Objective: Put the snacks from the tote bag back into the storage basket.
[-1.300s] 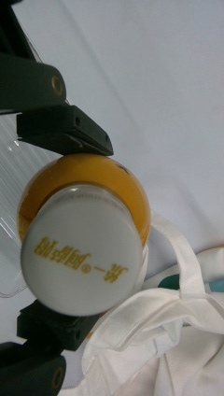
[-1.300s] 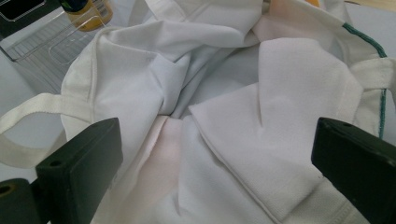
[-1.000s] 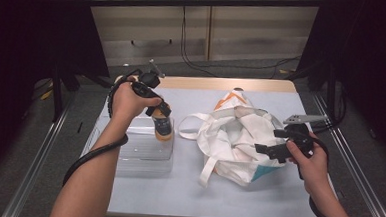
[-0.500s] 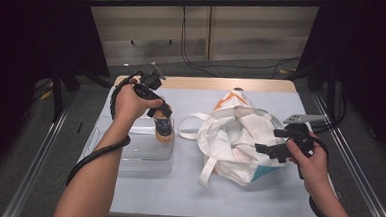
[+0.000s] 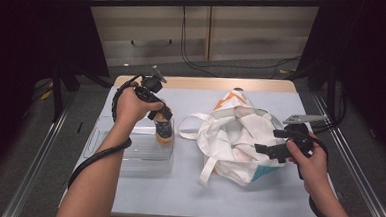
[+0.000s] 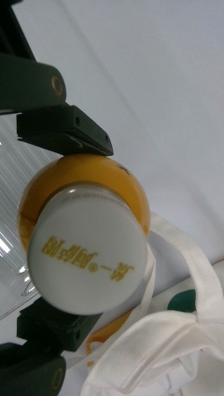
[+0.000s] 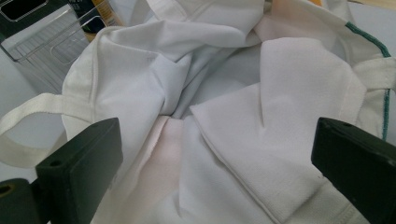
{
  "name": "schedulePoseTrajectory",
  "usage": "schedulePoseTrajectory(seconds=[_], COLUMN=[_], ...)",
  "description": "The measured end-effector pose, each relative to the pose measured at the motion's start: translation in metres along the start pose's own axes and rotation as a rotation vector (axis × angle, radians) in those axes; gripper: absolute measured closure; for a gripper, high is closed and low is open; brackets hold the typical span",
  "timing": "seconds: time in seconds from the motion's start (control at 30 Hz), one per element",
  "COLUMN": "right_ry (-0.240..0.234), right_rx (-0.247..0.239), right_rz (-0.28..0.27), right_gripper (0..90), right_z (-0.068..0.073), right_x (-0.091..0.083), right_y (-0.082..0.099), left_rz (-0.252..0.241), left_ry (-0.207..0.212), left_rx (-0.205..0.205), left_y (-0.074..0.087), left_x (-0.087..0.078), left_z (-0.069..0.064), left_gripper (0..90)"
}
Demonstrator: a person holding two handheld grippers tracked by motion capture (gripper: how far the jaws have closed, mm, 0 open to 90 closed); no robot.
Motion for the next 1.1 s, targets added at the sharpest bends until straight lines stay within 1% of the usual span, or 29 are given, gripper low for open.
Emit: schedulePoseTrajectory(seconds=[0.03, 0.1, 0.17, 0.3, 0.33, 0.37, 0.43, 0.47, 0.53, 0.67, 0.73, 0.77, 0.8, 0.83, 0.87, 0.9, 0.97, 1.0, 1.03, 1.07, 1.1], right_ry=[-0.001, 0.0, -0.001, -0.005, -0.007, -0.005, -0.007, -0.005, -0.006, -0.006, -0.006, -0.004, -0.006, -0.007, -0.008, -0.007, -0.006, -0.005, -0.006, -0.005, -0.005], right_rx=[0.0, -0.002, -0.001, -0.005, -0.003, -0.007, -0.007, -0.006, -0.004, -0.001, -0.002, -0.004, -0.003, -0.002, -0.004, -0.003, -0.002, -0.001, -0.001, -0.003, -0.003], right_rz=[0.002, -0.001, -0.001, 0.002, 0.003, 0.003, 0.003, 0.0, -0.001, 0.0, 0.001, 0.0, -0.003, -0.006, -0.009, -0.009, -0.008, -0.009, -0.009, -0.009, -0.008], right_gripper=[1.7, 1.7, 1.7, 1.7, 1.7, 1.7, 1.7, 1.7, 1.7, 1.7, 1.7, 1.7, 1.7, 1.7, 1.7, 1.7, 1.7, 1.7, 1.7, 1.7, 1.7], right_z=[0.0, 0.001, 0.001, 0.002, 0.003, 0.003, 0.003, 0.003, 0.003, 0.002, 0.003, 0.003, 0.003, 0.003, 0.004, 0.004, 0.004, 0.004, 0.003, 0.003, 0.003], right_x=[0.0, 0.0, 0.0, 0.001, 0.001, 0.001, 0.001, 0.001, 0.0, 0.0, 0.0, 0.0, -0.001, -0.001, -0.002, -0.002, -0.002, -0.002, -0.002, -0.002, -0.002], right_y=[0.0, 0.0, 0.0, 0.0, 0.0, 0.0, 0.0, -0.001, -0.001, -0.001, -0.001, -0.001, -0.002, -0.003, -0.003, -0.003, -0.003, -0.003, -0.003, -0.002, -0.002], left_rz=[0.002, 0.0, 0.0, -0.011, -0.031, -0.031, -0.03, -0.034, -0.032, -0.036, -0.033, -0.031, -0.032, -0.035, -0.036, -0.036, -0.053, -0.066, -0.051, -0.059, -0.065], left_ry=[-0.002, 0.002, 0.001, 0.004, 0.006, 0.01, 0.012, 0.009, 0.012, 0.019, 0.021, 0.02, 0.026, 0.022, 0.031, 0.031, 0.034, 0.037, 0.035, 0.031, 0.031], left_rx=[-0.007, 0.0, -0.004, 0.003, -0.021, -0.005, 0.001, -0.005, 0.003, 0.001, -0.003, -0.016, -0.014, -0.013, -0.025, -0.025, -0.024, -0.036, -0.029, -0.036, -0.034], left_y=[0.001, 0.002, 0.002, 0.004, 0.005, 0.006, 0.007, 0.007, 0.008, 0.008, 0.009, 0.01, 0.011, 0.011, 0.013, 0.013, 0.013, 0.013, 0.015, 0.015, 0.016], left_x=[0.001, 0.003, 0.002, 0.001, 0.002, 0.001, 0.001, 0.002, 0.001, 0.003, 0.003, 0.003, 0.004, 0.004, 0.004, 0.004, 0.003, 0.003, 0.001, 0.0, -0.001], left_z=[-0.001, -0.001, -0.001, 0.0, -0.001, 0.001, 0.001, 0.001, 0.0, 0.0, -0.001, -0.001, -0.001, 0.0, -0.001, -0.001, 0.0, 0.0, 0.001, 0.0, 0.0], left_gripper=[30.1, 30.1, 30.1, 29.9, 29.8, 29.7, 29.7, 29.6, 29.5, 28.7, 28.7, 28.4, 28.1, 27.7, 26.6, 26.7, 26.6, 25.9, 24.2, 22.3, 21.3])
Point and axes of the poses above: each handheld gripper's, and its own axes: x roughly forward along the jaws, y roughly out of its underside, z roughly to its left, the point moved 6 cm from there along x, roughly forward along the jaws, and after that the axes turned 6 degrees about -z, right-handed, at the moved point
